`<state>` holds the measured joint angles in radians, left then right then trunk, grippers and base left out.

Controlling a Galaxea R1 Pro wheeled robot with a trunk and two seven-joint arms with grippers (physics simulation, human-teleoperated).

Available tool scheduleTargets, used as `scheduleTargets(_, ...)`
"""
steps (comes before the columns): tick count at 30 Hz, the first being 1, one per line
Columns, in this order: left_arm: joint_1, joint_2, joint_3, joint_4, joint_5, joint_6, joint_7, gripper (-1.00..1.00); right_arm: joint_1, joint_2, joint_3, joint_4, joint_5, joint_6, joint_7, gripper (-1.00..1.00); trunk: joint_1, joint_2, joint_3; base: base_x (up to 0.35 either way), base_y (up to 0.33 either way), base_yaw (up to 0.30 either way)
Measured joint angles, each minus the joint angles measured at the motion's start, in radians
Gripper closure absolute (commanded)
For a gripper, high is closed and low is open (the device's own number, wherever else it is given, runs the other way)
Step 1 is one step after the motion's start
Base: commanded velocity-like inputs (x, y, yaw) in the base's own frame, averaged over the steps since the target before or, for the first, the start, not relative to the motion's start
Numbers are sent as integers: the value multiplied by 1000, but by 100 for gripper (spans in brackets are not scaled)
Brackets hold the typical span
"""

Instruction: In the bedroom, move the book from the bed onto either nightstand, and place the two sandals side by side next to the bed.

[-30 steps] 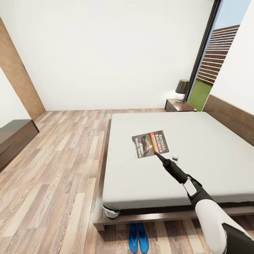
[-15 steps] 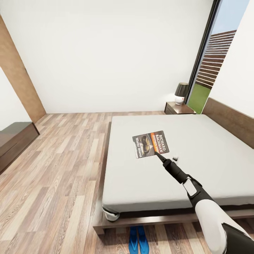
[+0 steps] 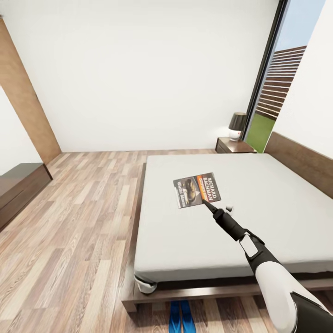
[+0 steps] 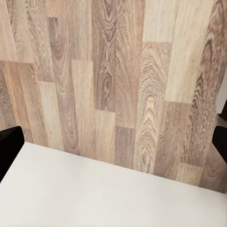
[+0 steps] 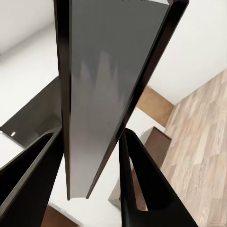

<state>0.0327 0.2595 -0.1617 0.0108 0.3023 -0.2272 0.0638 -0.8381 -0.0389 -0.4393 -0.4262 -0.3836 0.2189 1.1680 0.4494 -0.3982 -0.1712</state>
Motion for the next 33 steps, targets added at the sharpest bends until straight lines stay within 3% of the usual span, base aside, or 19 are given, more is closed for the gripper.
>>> scheduleTargets(9,0,0,1,0,1,0,0,-100,0,2,2,0,-1,86,-92,100,0,0,15,0,0,66)
scheduleTargets(20,1,0,1,0,2,-1,0,-100,0,5,4,7,0,109,-139,100,0,0,32,0,0,74)
scheduleTargets(25,0,0,0,0,2,-2,0,-100,0,16,5,11,1,114,-171,100,0,0,40,0,0,76)
scheduleTargets(33,0,0,0,0,1,-2,0,-100,2,33,3,12,0,187,-198,100,0,0,53,0,0,75)
